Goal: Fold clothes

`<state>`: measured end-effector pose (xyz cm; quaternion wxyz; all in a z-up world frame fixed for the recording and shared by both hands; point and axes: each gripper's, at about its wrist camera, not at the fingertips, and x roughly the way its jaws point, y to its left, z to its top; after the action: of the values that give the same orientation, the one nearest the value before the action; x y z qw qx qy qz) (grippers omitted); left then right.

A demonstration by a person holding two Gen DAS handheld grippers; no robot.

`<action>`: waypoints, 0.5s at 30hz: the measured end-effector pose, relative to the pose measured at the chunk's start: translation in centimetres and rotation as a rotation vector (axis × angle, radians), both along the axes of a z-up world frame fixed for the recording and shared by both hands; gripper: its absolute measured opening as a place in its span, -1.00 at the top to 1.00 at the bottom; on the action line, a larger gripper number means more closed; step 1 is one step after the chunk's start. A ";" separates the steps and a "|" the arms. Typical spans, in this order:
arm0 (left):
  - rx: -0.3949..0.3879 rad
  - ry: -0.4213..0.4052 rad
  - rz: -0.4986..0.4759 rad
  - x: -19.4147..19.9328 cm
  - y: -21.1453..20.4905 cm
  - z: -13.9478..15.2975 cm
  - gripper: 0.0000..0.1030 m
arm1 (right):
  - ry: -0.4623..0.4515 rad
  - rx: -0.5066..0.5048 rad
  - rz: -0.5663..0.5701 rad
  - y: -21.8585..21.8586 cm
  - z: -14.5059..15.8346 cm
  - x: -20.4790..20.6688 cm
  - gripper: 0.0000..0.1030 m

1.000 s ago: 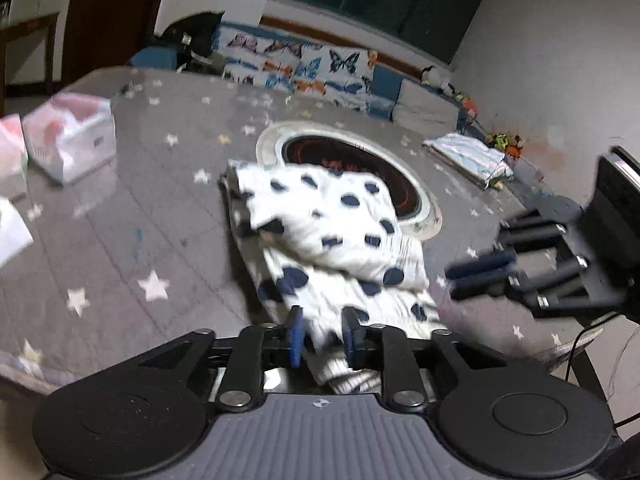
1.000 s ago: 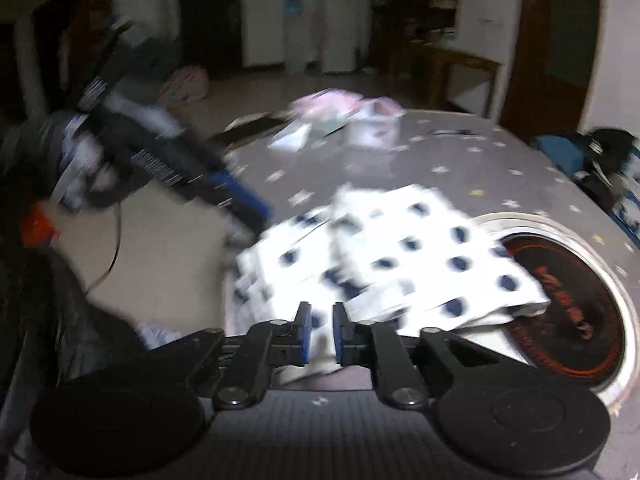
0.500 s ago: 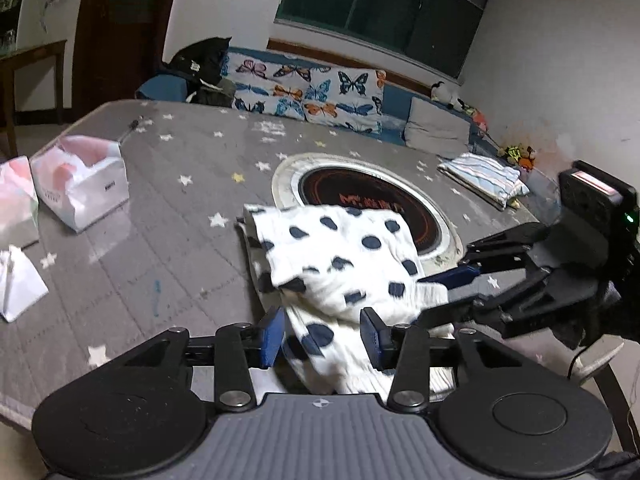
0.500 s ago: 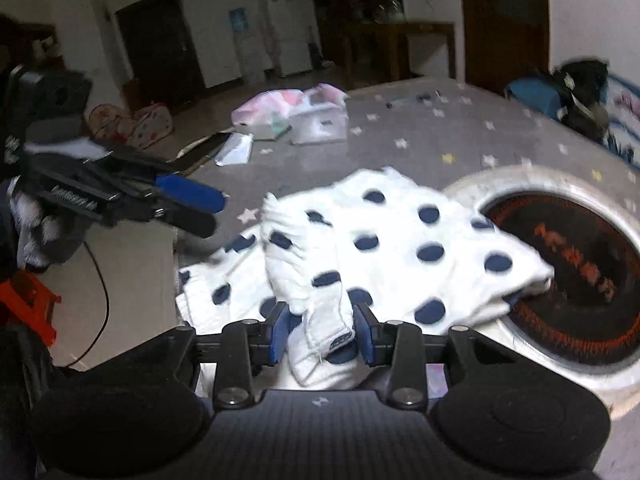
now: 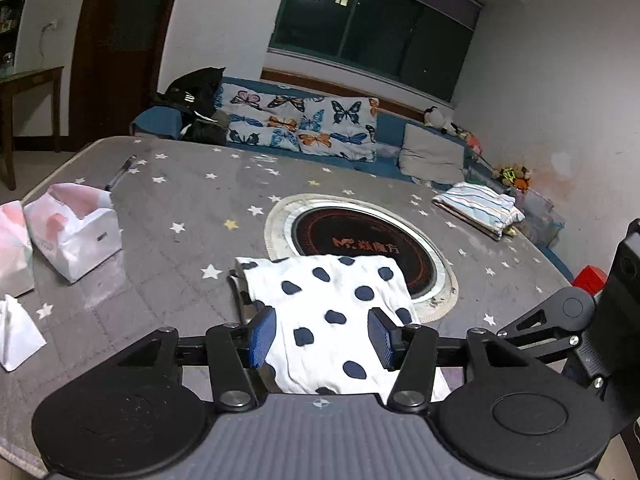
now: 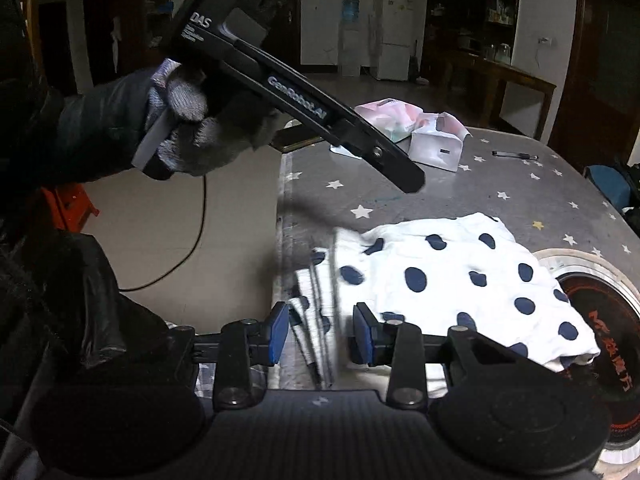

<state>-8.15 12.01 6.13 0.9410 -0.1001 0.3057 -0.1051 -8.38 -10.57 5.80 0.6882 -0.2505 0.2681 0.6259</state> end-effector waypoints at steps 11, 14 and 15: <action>-0.018 0.101 -0.069 -1.1 -1.2 -2.9 0.45 | 0.027 0.008 -0.136 -0.7 -0.3 1.7 0.27; -0.024 0.105 -0.063 -1.6 -1.2 -3.0 0.45 | 0.036 -0.004 -0.135 -0.4 -1.0 1.7 0.30; -0.026 0.104 -0.061 -1.7 -1.2 -2.9 0.45 | 0.037 -0.008 -0.130 -0.4 -1.2 1.7 0.31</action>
<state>-9.81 10.83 3.25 0.9187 -0.1084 0.3559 -0.1323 -6.70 -10.93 4.64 0.7214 -0.2235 0.2992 0.5833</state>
